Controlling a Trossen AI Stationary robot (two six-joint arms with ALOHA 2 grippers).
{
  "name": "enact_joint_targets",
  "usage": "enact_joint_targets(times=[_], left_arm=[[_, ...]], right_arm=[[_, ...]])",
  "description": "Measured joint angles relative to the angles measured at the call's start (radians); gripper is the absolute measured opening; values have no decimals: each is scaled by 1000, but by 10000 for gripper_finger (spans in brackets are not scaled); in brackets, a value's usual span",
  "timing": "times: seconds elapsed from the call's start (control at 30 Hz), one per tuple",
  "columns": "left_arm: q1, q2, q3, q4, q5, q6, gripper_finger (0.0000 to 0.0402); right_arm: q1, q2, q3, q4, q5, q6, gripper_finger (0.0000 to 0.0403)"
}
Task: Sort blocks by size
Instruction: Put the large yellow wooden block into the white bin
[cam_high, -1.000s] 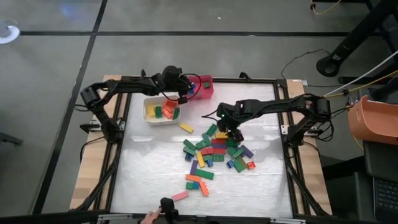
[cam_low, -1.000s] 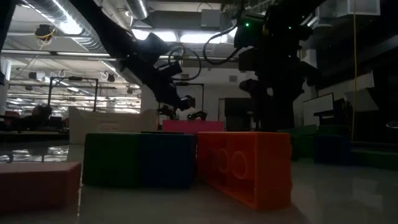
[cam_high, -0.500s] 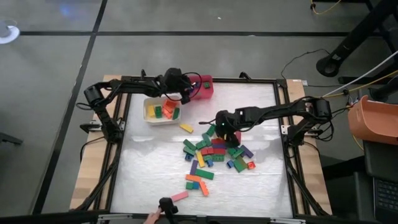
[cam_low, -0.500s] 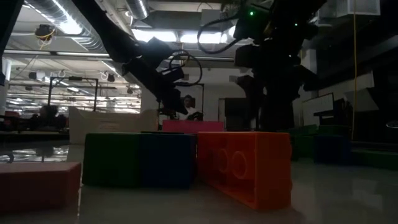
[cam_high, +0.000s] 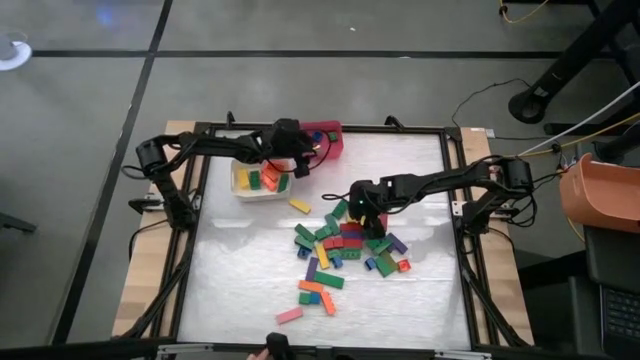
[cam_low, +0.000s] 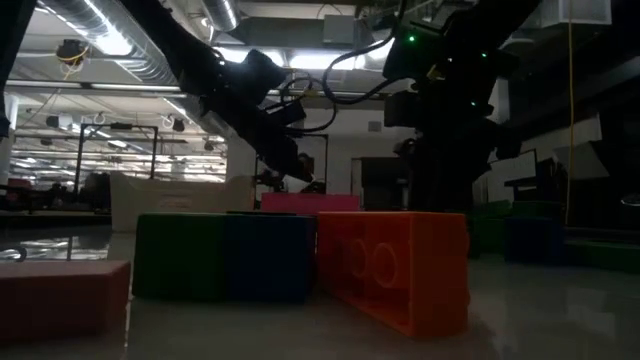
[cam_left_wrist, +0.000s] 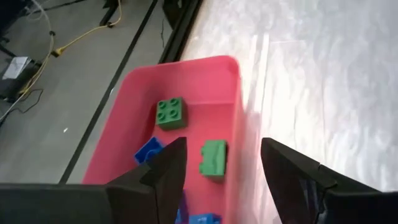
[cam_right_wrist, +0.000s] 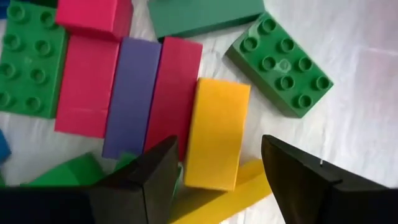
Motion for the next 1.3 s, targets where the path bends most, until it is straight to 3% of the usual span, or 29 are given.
enact_joint_targets(times=[0.23,0.6,0.73,1.07,1.3], left_arm=[[-47,-24,0,-22,-2,0,193],[-111,-94,-1,-50,-1,0,194],[-132,-144,-1,-111,-3,-2,194],[-209,-348,-1,-447,-7,-94,194],[-305,-469,-1,-684,-7,-269,194]], right_arm=[[0,0,-28,27,18,29,221],[0,26,-44,69,15,28,132],[-1,26,-41,90,14,23,128],[-1,22,137,70,9,-93,134],[-9,54,167,420,105,-300,136]])
